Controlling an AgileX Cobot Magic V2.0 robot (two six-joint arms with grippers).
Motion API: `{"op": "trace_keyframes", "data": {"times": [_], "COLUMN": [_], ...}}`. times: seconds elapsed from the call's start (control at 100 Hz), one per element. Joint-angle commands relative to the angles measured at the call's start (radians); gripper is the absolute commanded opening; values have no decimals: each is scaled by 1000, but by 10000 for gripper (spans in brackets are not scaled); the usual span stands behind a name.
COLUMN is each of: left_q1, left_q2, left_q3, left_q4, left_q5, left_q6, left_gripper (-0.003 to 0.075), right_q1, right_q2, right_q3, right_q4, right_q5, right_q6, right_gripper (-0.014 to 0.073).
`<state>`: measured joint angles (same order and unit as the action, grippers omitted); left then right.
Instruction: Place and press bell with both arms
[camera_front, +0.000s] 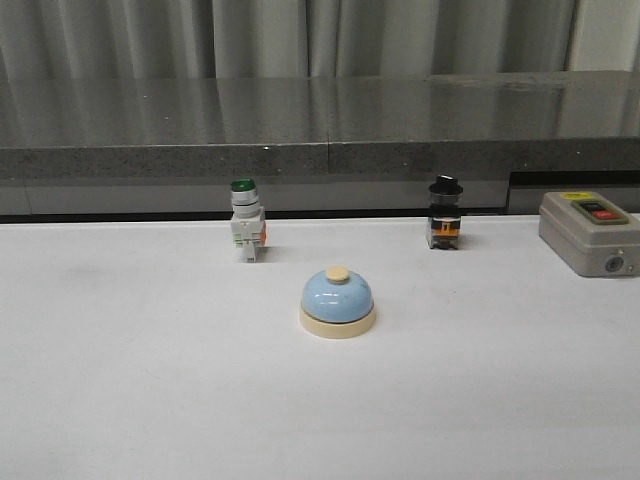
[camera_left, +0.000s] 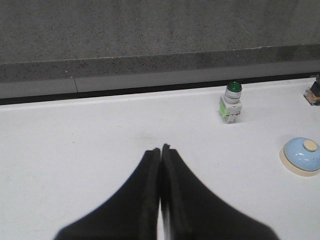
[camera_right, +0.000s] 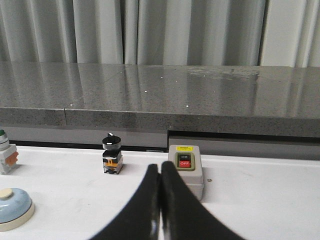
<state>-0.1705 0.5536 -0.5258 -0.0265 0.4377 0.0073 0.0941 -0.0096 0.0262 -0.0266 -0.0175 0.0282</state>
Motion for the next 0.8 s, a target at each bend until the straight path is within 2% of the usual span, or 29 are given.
{"op": "trace_keyframes", "data": {"times": [0.0, 0.27, 0.57, 0.79], "left_q1": [3, 3, 39, 101], "left_q2": [0, -90, -330, -492], "left_q3": [-28, 15, 265, 433], "left_q4": [-11, 19, 76, 79], "left_q5": [-79, -98, -370, -425], "left_q6": [-7, -7, -7, -7], "left_gripper": [-20, -19, -19, -19], "right_q1": [-6, -6, -6, -6], "right_q2": [-15, -15, -15, -15], "right_q3": [-13, -13, -13, -13], "right_q4": [-5, -5, -5, -5], "right_q5": [-83, -83, -83, -83], "right_q6": [-4, -4, -4, -4], "right_gripper": [-60, -60, -60, -60]}}
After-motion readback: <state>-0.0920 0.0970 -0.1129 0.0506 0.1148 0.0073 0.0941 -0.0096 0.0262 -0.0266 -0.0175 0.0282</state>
